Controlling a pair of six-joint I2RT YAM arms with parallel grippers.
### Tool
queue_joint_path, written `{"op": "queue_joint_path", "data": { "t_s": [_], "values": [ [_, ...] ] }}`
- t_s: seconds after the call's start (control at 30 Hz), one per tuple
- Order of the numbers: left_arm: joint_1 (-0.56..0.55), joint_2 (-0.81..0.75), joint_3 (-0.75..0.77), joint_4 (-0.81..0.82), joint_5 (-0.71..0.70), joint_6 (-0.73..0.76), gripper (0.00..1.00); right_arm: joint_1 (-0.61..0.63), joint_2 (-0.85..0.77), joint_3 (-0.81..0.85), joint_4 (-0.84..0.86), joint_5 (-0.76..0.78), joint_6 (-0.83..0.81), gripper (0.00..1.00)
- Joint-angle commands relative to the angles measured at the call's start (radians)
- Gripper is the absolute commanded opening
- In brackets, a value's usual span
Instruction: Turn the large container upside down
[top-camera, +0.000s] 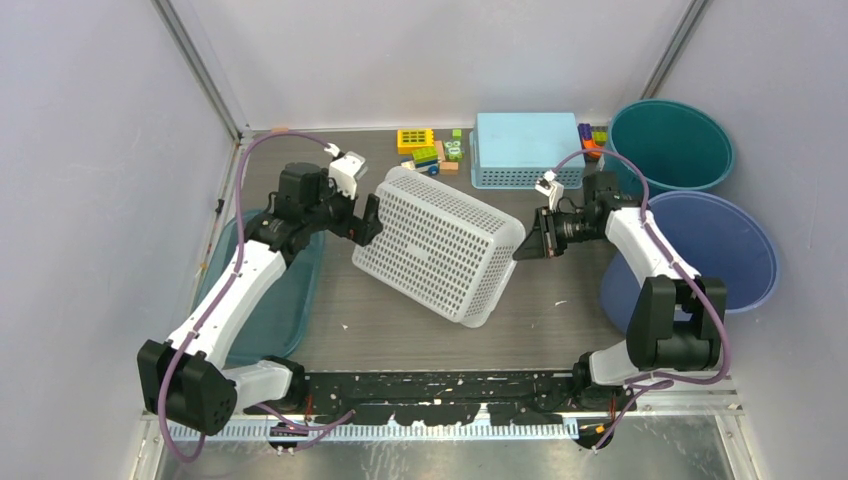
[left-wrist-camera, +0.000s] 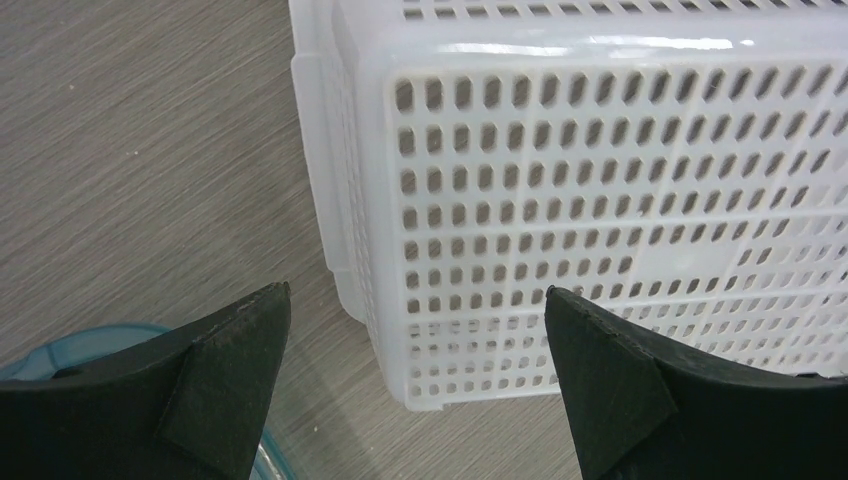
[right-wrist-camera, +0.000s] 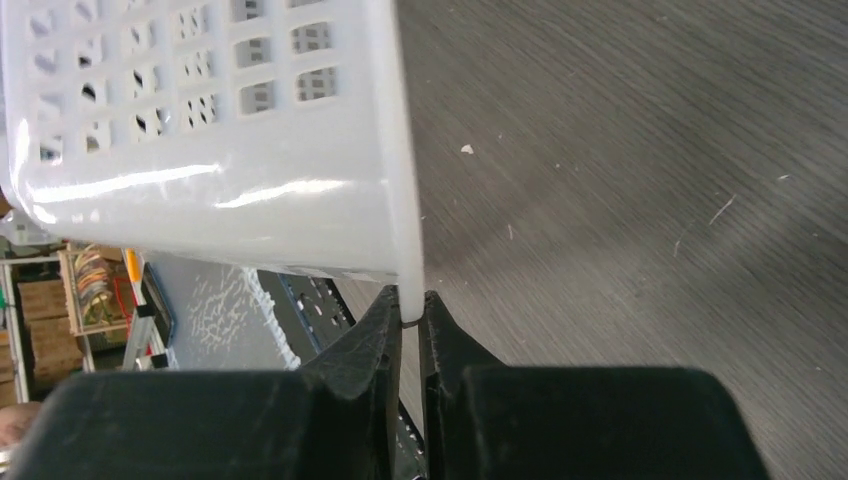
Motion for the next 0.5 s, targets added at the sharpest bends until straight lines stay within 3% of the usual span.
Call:
{"op": "queue_joint_path", "data": {
  "t_s": [0.0,0.47],
  "values": [
    [-0.004,-0.005,-0.001,0.064,-0.008,-0.013,1.0,0.004,0.014,0.001,0.07,0.019,0.046,0.13],
    [-0.004,-0.009,-0.03,0.095,-0.04,-0.041,1.0,0.003,0.086,-0.031,0.152,0.122,0.106,0.1]
  ]
}}
